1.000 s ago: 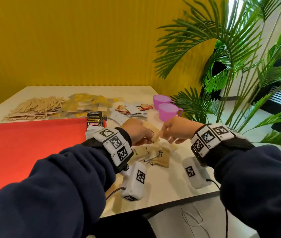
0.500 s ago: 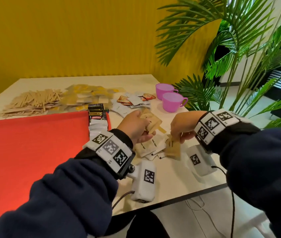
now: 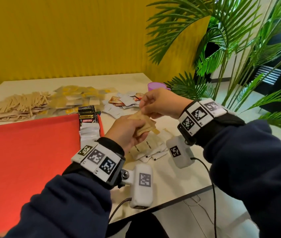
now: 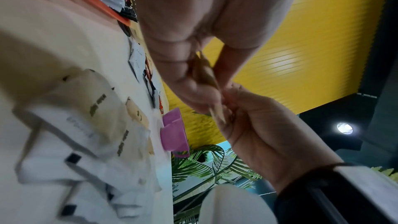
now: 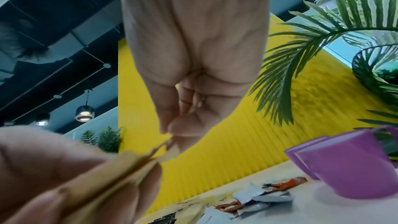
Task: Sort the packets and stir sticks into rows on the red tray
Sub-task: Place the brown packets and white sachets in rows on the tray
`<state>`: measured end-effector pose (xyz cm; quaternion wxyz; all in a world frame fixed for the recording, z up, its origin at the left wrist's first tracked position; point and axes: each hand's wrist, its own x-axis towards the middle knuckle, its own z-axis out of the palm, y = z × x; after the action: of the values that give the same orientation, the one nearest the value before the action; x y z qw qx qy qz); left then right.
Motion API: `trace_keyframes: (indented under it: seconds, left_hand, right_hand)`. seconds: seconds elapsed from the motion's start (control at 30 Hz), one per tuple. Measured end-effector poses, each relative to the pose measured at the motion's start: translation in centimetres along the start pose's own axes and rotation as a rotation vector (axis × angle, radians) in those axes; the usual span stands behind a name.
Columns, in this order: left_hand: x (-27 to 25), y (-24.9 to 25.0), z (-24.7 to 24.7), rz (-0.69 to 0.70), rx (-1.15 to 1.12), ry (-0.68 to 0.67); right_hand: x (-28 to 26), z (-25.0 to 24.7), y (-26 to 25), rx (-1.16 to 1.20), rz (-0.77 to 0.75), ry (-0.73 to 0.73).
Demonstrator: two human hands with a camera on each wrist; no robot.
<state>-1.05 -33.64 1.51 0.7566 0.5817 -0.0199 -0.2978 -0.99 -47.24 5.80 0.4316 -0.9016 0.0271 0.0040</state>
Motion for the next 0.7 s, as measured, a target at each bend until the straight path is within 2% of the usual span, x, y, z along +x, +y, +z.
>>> trace_keyframes:
  seconds: [0.07, 0.13, 0.2, 0.27, 0.33, 0.57, 0.7]
  left_hand:
    - [0.4, -0.2, -0.5, -0.011, -0.013, 0.087]
    - [0.8, -0.1, -1.1, -0.009, -0.033, 0.164]
    - [1.0, 0.1, -1.4, -0.014, -0.060, 0.201]
    - [1.2, 0.4, -1.3, -0.015, -0.073, 0.242]
    - [1.4, 0.5, -1.1, -0.029, -0.093, 0.272]
    - [1.8, 0.6, -0.5, -0.066, -0.088, 0.273]
    - [1.8, 0.7, -0.8, -0.107, -0.178, 0.273]
  right_hand:
    - [0.9, 0.1, 0.5, 0.048, 0.030, 0.099]
    - [1.8, 0.2, 1.3, -0.065, 0.093, 0.130]
    - [2.6, 0.5, 2.2, -0.388, 0.177, 0.018]
    - [3.4, 1.3, 3.3, -0.698, 0.258, -0.155]
    - [4.0, 2.0, 3.8, -0.832, 0.282, -0.250]
    - [5.3, 3.0, 4.0, -0.903, 0.229, -0.277]
    - [5.5, 3.2, 4.0, -0.882, 0.158, -0.237]
